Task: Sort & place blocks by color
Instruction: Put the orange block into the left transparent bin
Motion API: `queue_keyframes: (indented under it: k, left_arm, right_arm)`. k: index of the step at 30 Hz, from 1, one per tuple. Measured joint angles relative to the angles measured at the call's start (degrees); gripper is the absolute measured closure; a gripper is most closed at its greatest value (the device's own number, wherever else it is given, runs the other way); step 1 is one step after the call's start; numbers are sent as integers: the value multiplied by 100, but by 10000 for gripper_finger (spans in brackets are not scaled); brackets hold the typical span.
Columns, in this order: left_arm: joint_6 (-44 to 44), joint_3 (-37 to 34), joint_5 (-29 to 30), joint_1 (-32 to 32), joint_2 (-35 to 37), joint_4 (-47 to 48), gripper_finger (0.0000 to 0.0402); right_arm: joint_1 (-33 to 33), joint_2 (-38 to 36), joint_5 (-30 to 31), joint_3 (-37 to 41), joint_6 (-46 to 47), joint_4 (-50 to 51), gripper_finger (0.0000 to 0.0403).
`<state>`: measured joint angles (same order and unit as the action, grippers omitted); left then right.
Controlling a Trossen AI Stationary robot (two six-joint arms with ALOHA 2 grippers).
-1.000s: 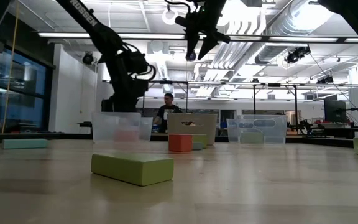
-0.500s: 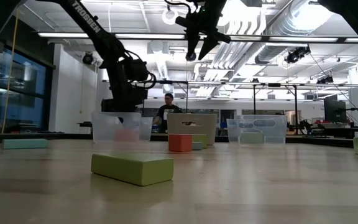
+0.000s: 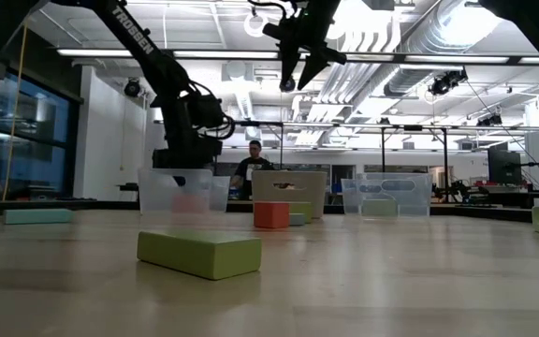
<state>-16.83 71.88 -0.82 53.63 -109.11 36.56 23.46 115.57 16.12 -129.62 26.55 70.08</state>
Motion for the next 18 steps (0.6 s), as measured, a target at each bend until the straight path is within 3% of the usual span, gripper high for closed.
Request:
queue_keyframes:
  k: [8, 18]
  left_arm:
    - [117, 0, 22, -2, -6, -13, 312]
    - [117, 0, 22, -2, 1, -15, 265]
  right_arm:
    - [-32, 0, 1, 0, 0, -1, 217]
    - [-39, 0, 2, 0, 0, -2, 217]
